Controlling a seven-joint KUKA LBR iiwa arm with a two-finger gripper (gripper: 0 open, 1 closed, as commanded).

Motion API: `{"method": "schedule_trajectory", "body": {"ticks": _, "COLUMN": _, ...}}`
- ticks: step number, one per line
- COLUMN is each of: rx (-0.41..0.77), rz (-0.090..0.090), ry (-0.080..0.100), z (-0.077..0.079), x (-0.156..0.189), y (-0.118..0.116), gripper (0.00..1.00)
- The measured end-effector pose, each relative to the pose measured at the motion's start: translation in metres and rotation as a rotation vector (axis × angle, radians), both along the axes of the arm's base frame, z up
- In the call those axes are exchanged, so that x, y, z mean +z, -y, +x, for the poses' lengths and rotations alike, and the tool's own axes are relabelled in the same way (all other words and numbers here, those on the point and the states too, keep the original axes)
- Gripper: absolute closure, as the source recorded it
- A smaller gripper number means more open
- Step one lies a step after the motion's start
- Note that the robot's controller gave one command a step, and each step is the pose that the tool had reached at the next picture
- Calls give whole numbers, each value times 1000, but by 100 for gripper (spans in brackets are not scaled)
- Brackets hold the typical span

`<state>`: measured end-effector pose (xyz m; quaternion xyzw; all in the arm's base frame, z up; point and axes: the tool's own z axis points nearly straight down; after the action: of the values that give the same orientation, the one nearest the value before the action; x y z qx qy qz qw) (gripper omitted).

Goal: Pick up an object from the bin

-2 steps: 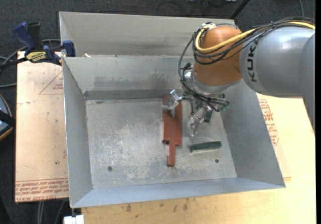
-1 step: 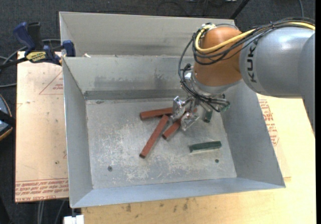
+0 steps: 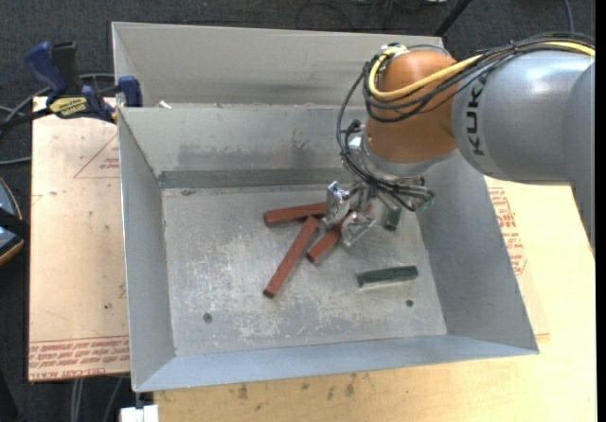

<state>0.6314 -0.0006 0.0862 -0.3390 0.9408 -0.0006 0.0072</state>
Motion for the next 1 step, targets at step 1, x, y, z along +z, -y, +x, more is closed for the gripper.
{"method": "schedule_trajectory", "body": {"ticks": 1, "rx": 0, "rz": 0, "ry": -3, "z": -1, "x": 2, "y": 0, "gripper": 100}}
